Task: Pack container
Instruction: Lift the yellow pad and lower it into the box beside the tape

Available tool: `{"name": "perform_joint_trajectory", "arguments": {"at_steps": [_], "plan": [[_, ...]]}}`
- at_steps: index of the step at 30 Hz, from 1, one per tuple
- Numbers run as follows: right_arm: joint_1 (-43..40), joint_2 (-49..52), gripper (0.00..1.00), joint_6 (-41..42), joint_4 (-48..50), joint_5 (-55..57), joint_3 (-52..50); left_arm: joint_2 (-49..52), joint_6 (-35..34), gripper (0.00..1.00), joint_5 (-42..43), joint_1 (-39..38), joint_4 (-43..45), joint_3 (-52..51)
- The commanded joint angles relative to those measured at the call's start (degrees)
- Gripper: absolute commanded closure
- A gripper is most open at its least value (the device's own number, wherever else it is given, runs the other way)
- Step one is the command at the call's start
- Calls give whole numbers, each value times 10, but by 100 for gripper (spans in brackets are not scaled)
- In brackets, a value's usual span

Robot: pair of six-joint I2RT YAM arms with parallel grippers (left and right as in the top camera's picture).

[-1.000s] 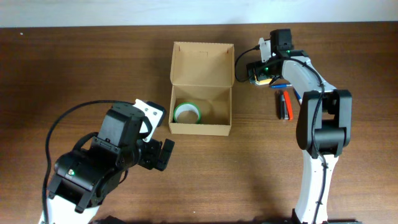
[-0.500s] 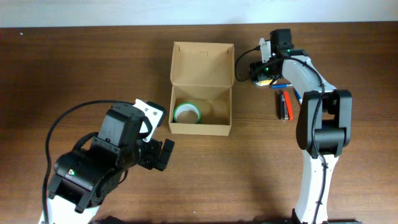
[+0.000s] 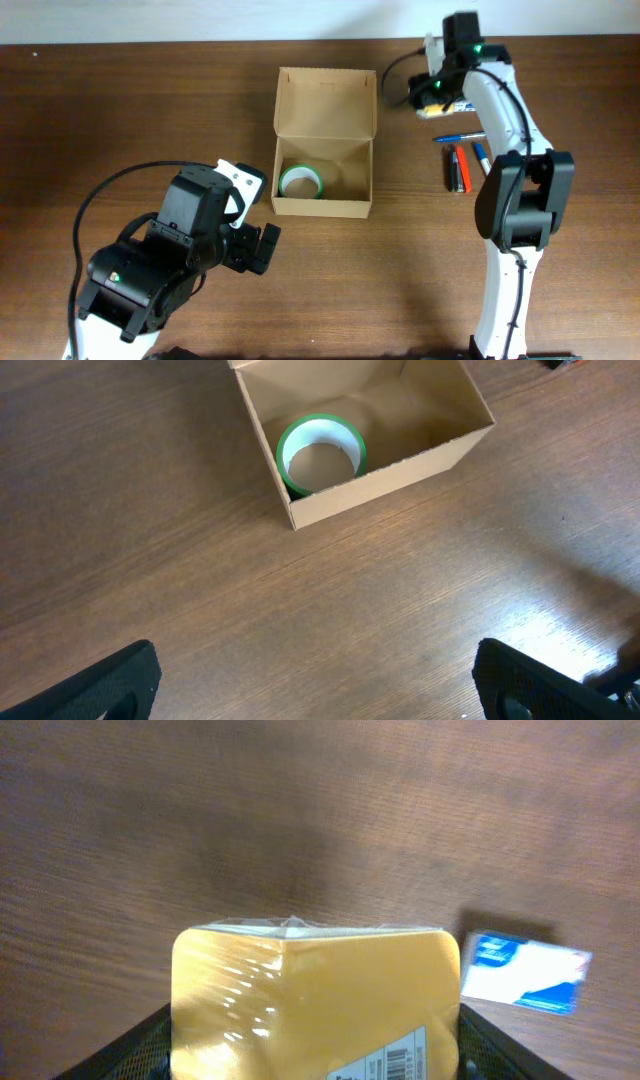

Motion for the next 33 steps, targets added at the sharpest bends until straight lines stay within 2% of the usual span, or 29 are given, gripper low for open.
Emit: {"name": "perform_joint_trajectory", "arguments": {"at_steps": [1,8,15,28,31,33], "plan": [[-3,3,26,10,-34,7,79,-7,9,0,9,1,0,10],[2,3,26,33,-151,-18,229,-7,9,0,9,1,0,10],[45,3,26,54,-181,-25,299,-7,9,0,9,1,0,10],[155,-3,27,89,-226,-26,296,-7,9,0,9,1,0,10],[178,-35,27,89,-206,-25,250,-7,9,0,9,1,0,10],[192,-75,27,98,-169,-20,182,-7,9,1,9,1,0,10]]}}
